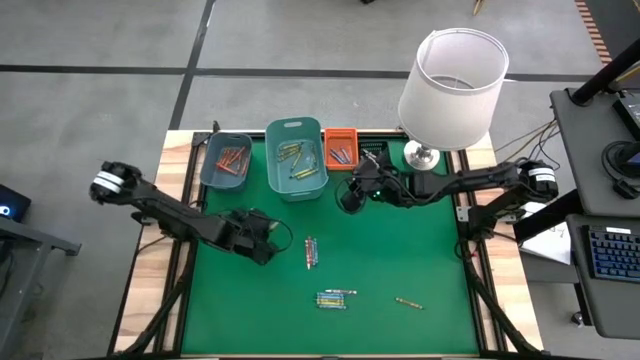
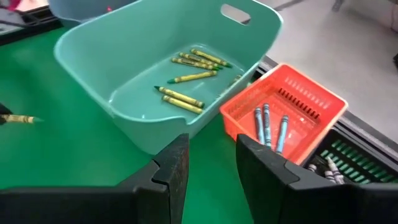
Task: Sort crayons
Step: Put the green crayon into the green bin
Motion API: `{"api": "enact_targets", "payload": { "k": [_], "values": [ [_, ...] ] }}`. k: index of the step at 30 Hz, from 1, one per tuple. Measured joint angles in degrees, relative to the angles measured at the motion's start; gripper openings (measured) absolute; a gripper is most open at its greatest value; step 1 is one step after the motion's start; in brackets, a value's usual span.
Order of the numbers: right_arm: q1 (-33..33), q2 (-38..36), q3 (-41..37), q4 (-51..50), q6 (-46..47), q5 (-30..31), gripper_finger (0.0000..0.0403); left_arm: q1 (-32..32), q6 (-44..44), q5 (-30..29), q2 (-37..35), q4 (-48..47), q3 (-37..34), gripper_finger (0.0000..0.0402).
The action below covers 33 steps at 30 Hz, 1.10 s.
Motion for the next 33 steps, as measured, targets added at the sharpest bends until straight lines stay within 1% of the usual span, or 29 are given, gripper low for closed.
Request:
{"api": "enact_targets", "payload": {
  "k": [3, 7, 9, 12, 14, 16, 19, 21, 22, 24, 26, 29, 33],
  "values": [
    [1.29, 0.01, -0.01, 1.14, -1.56, -0.02, 0.0123, -0.11, 11.02, -0.49, -4.95, 4.84, 1.12, 0.0001],
    [3.00, 0.04, -0.02, 5.20, -4.18, -0.15, 0.0123, -0.17, 28.93, -0.72, -11.97, 18.99, 0.94, 0.0001],
    [3.82, 0.04, -0.02, 7.51, -6.18, -1.63, 0.0123, -0.15, 36.87, -0.72, -15.13, 25.64, 0.49, 0.0001],
    [5.01, 0.04, -0.22, 12.33, -9.99, -7.07, 0.0123, -0.09, 47.95, -0.80, -18.45, 34.91, 0.04, 0.0000],
    [5.69, 0.02, -0.76, 17.12, -12.77, -11.57, 0.0123, -0.09, 54.43, -0.67, -19.40, 41.10, -0.59, 0.0000],
    [6.38, 0.04, -1.56, 23.27, -15.38, -15.72, 0.0123, -0.07, 59.66, 0.93, -19.65, 47.35, -1.70, 0.0000],
    [7.41, 0.04, -2.86, 32.23, -18.74, -21.79, 0.0123, -0.09, 66.82, 5.21, -19.17, 58.01, -4.32, 0.0000],
    [8.07, 0.12, -3.42, 36.83, -20.48, -25.07, 0.0123, -0.09, 69.88, 8.04, -18.28, 65.07, -6.54, 0.0000],
    [8.45, 0.57, -3.52, 39.31, -20.99, -26.30, 0.0123, -0.09, 71.00, 8.55, -17.76, 68.81, -7.73, 0.0000],
    [9.11, 1.25, -3.63, 43.23, -22.09, -28.41, 0.0123, -0.09, 72.22, 8.66, -16.76, 75.19, -9.71, 0.0000],
    [9.74, 2.73, -3.65, 47.50, -23.03, -28.95, 0.0124, 0.08, 72.45, 8.66, -15.52, 80.21, -11.20, 0.0000],
    [9.83, 4.97, -3.65, 52.85, -23.02, -28.94, 0.0134, 0.35, 72.84, 8.94, -13.32, 84.88, -12.28, 0.0000],
    [9.71, 7.37, -3.65, 61.44, -23.08, -28.91, 0.0159, 0.55, 73.50, 9.16, -10.96, 86.15, -11.88, 0.0000]
  ]
}}
